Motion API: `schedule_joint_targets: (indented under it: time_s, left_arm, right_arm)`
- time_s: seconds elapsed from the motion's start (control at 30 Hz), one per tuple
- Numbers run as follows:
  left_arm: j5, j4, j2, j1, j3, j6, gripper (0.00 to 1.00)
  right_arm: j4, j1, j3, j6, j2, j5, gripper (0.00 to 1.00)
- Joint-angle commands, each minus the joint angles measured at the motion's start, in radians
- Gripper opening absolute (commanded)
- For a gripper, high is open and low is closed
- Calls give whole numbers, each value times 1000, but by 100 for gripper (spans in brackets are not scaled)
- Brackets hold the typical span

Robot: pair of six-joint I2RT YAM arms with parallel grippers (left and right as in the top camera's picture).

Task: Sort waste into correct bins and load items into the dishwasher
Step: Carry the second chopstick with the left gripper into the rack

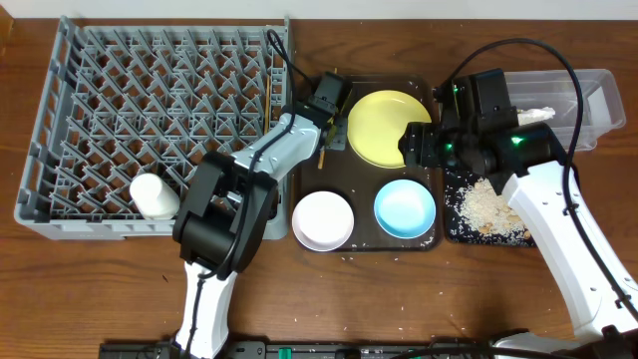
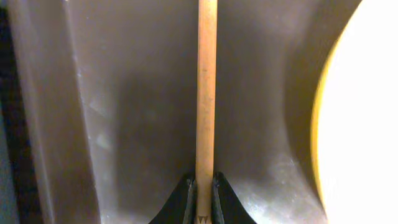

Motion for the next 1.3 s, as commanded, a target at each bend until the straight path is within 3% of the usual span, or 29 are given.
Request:
schedule_joint_targets:
  time_s: [0.0,0.23,0.4,0.87,1.07,1.27]
  left_arm:
    - [18,-10,-110,1,-1,6,8]
    - [-53,-99,-320,27,-1,10,8]
    - [-129,-340,-431,126,-3,28,8]
    - [-57,-333,-252,166,-40,32,10]
    - [-58,-329,-298,169,-40,32,34]
    - [-57,-345,-402,169,-40,32,35]
  right_arm:
    - [-2,5,7,-1,-10,-2,77]
    - [-5,5,7,-1,-10,-1,77]
    - [-5,5,7,-2,-10,-1,77]
    - [-5,5,7,-1,-10,-2,78]
    - [-5,5,7,-1,-10,-1,78]
    - [-5,5,7,-2,-10,-1,79]
